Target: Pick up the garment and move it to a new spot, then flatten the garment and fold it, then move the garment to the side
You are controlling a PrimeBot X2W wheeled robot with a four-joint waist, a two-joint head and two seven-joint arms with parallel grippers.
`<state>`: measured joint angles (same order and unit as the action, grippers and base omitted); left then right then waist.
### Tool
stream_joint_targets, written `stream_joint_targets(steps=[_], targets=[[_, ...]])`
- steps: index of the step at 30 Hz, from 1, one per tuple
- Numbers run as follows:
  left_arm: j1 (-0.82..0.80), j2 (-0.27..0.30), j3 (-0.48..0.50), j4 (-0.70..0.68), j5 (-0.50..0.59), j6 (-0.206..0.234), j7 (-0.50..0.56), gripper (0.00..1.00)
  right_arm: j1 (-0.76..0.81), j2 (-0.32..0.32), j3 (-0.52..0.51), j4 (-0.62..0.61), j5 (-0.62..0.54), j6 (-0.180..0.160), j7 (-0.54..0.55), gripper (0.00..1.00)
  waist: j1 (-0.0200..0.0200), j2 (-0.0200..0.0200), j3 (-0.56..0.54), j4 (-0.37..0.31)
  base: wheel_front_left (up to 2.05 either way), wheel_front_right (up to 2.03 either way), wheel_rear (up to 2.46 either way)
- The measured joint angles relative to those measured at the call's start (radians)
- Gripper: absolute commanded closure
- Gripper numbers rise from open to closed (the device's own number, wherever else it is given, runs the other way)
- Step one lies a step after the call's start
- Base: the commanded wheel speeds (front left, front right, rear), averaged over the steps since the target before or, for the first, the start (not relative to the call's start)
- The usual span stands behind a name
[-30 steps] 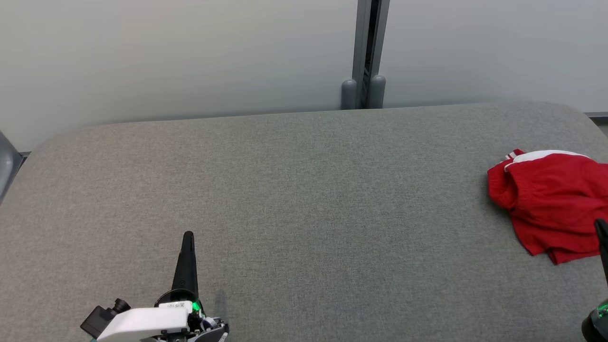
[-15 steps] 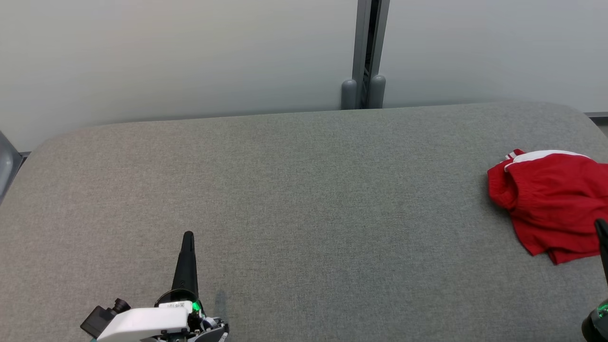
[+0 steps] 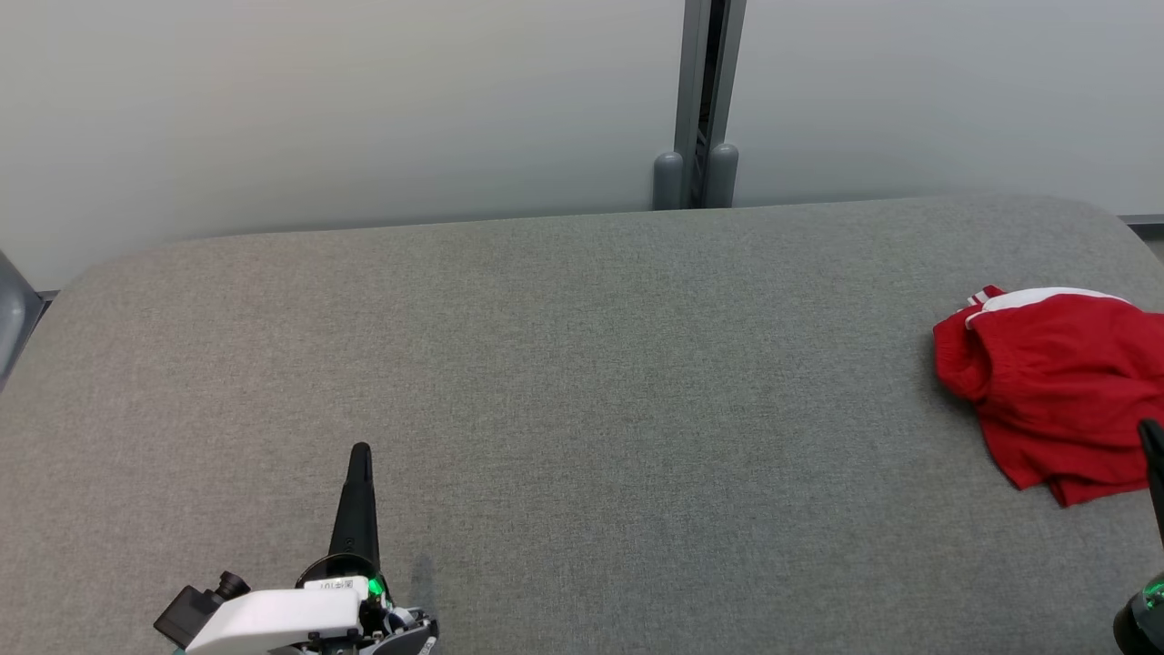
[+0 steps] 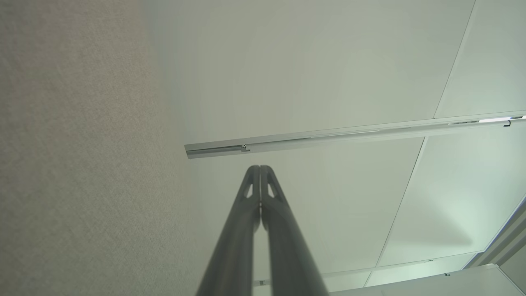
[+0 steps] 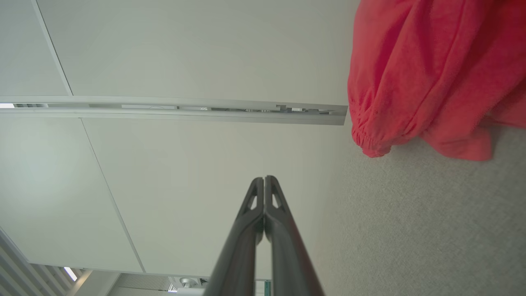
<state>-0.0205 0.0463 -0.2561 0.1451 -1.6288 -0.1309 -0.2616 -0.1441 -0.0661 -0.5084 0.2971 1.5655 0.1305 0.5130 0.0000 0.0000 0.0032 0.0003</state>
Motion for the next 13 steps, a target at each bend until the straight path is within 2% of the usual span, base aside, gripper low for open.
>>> stream_joint_targets(steps=[13], targets=[[0.0, 0.0, 0.0, 0.0, 0.0, 0.0, 0.0, 1.0, 0.0, 0.0, -0.001, 0.0, 0.0, 0.0, 0.0, 1.0, 0.0, 0.0, 0.0, 0.0, 0.0, 0.0, 0.0]])
